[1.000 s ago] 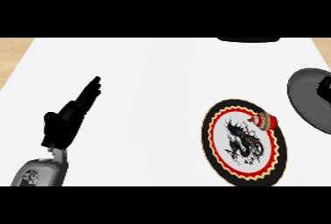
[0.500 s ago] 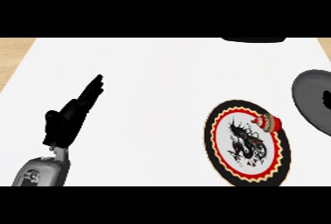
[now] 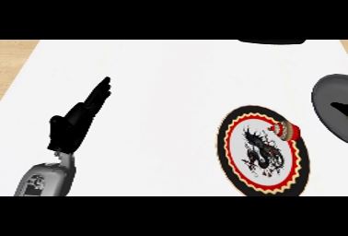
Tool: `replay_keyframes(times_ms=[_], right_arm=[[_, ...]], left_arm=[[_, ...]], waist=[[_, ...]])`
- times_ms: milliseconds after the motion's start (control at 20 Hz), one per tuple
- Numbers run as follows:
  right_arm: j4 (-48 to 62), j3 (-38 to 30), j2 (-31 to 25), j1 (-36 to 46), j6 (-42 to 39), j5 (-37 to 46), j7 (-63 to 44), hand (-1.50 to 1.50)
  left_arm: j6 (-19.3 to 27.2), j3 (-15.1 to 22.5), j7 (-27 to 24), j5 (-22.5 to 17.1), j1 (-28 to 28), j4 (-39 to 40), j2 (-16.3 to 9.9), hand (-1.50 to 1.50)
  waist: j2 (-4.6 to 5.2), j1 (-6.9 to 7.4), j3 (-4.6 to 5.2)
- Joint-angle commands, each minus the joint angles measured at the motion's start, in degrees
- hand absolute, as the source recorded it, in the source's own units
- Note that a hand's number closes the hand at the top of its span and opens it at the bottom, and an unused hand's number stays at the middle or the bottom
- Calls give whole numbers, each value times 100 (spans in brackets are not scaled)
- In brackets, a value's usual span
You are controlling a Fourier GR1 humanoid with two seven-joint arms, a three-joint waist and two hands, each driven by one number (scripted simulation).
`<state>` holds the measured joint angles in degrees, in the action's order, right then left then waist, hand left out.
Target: Pick the lemon from the plate and place it in the pan
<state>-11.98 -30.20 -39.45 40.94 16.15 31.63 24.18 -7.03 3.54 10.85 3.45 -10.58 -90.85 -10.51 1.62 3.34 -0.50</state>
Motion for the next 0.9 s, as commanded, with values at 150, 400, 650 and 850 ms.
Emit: replay_keyframes(times_ms=[150, 400, 650, 850], right_arm=[[-3, -1053, -65, 98, -660, -1122, 875, -150], [278, -1406, -611, -175, -2156, -1550, 979, -150], [298, -1531, -739, -671, -2891, -1721, 1575, -150], [145, -1593, -541, -1324, -3053, -1805, 2676, -150]], left_arm=[[-126, -108, -68, -59, 19, 21, -136, 0], [-80, -152, 60, -127, 118, -106, -78, 0], [103, 9, 136, 98, 104, -89, 82, 0], [152, -59, 71, 120, 190, -156, 67, 0]], waist=[[-10, -49, -7], [-38, -112, 1], [-50, -148, 4], [-64, -175, 2]])
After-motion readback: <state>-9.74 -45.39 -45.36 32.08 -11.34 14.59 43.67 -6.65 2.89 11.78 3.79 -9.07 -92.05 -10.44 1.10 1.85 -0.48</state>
